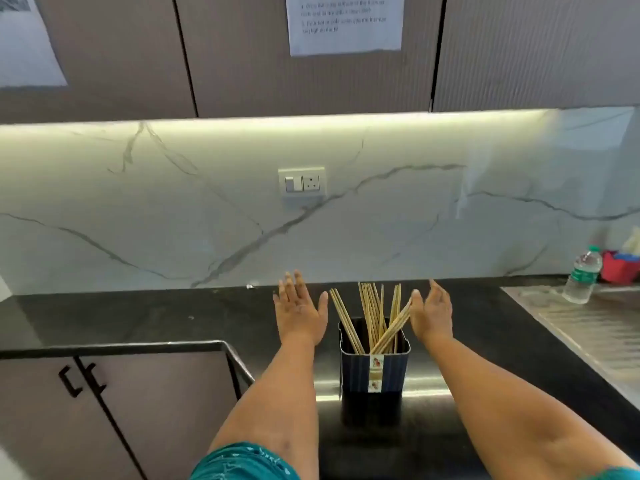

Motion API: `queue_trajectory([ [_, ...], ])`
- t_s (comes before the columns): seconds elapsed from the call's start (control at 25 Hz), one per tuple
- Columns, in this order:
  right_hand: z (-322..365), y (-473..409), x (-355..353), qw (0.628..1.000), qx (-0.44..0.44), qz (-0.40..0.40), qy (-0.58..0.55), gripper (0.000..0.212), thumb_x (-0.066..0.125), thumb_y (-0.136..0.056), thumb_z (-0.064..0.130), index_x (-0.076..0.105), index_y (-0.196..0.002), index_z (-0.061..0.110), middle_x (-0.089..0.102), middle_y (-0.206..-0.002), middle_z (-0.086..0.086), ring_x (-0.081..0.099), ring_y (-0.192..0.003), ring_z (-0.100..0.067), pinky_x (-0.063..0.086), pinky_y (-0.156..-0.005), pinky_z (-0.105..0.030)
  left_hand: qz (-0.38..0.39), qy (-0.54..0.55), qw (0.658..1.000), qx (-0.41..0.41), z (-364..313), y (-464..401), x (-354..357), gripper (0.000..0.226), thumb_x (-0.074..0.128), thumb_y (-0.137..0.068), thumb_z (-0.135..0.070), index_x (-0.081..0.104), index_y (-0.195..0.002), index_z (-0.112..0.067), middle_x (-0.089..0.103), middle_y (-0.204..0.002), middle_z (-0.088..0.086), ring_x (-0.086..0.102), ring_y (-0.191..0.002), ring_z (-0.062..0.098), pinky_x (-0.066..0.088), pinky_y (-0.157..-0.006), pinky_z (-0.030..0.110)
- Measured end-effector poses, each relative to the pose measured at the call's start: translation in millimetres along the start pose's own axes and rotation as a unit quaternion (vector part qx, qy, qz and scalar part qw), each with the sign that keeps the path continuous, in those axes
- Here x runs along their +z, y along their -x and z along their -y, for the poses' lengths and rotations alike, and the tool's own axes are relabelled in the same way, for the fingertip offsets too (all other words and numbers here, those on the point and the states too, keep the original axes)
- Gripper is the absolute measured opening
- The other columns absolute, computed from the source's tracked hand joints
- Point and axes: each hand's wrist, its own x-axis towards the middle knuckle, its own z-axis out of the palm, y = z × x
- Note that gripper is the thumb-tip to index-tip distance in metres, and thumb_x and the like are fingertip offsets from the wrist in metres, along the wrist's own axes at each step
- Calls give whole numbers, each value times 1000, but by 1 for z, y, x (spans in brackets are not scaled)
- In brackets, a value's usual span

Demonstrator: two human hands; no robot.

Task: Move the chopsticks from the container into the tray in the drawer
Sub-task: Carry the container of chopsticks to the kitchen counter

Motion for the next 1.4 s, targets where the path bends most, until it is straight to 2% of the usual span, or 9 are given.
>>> queue_trajectory([
  [0.12,-39,-11,10,971,179,58,-147,52,34,-103,33,33,-148,7,31,-156,-14,29,-143,-30,22,-116,-43,117,188,962,-159,-8,11,43,78,21,-96,-58,-3,-152,-9,-2,-162,10,1,-148,27,4,-120,46],
  [0.32,-71,-11,44,875,311,121,-351,46,39,-102,29,45,-142,8,44,-149,-6,38,-140,-20,26,-118,-39,184,506,762,-360,-19,11,81,67,25,-98,-56,19,-152,-17,18,-160,6,19,-146,27,15,-117,45],
  [0.44,-76,-19,58,836,354,123,-401,35,37,-102,25,62,-124,13,74,-107,-3,69,-100,-16,54,-85,-36,203,575,692,-387,-18,11,106,65,31,-96,-57,30,-149,-19,30,-156,5,27,-143,25,17,-118,45],
  [0.56,-79,-22,66,808,393,136,-417,32,37,-101,23,69,-101,17,77,-74,-5,74,-71,-20,57,-62,-34,205,629,638,-394,-20,12,121,51,40,-95,-52,64,-123,-18,61,-130,10,56,-121,26,40,-105,46],
  [0.72,-77,-30,75,817,376,167,-404,32,40,-100,22,70,-96,14,75,-72,-7,73,-68,-22,57,-59,-34,194,628,639,-400,-18,13,123,48,40,-93,-48,80,-83,-23,77,-88,4,74,-82,19,51,-66,31],
  [0.96,-45,-32,105,815,349,234,-399,30,41,-100,21,71,-99,13,75,-80,-8,70,-80,-24,57,-67,-39,123,643,644,-396,8,15,100,47,40,-92,-49,79,-86,-24,77,-92,4,74,-81,17,52,-67,32],
  [1.12,-1,-15,132,804,316,325,-386,30,44,-99,23,72,-96,13,74,-85,-9,70,-84,-24,57,-70,-40,37,655,637,-405,43,31,63,48,39,-93,-48,76,-100,-18,74,-104,9,69,-99,26,52,-86,41],
  [1.28,46,28,167,776,286,433,-359,32,47,-98,26,73,-101,8,74,-92,-12,71,-87,-26,58,-74,-40,-61,649,647,-396,84,73,16,53,31,-97,-43,79,-91,-21,76,-98,8,72,-94,22,54,-74,35],
  [1.4,82,84,192,735,268,527,-333,42,48,-95,29,80,-76,11,77,-80,-11,75,-69,-24,59,-56,-35,-138,639,640,-404,113,122,-29,57,26,-99,-42,79,-86,-26,77,-92,5,73,-85,17,55,-65,29],
])
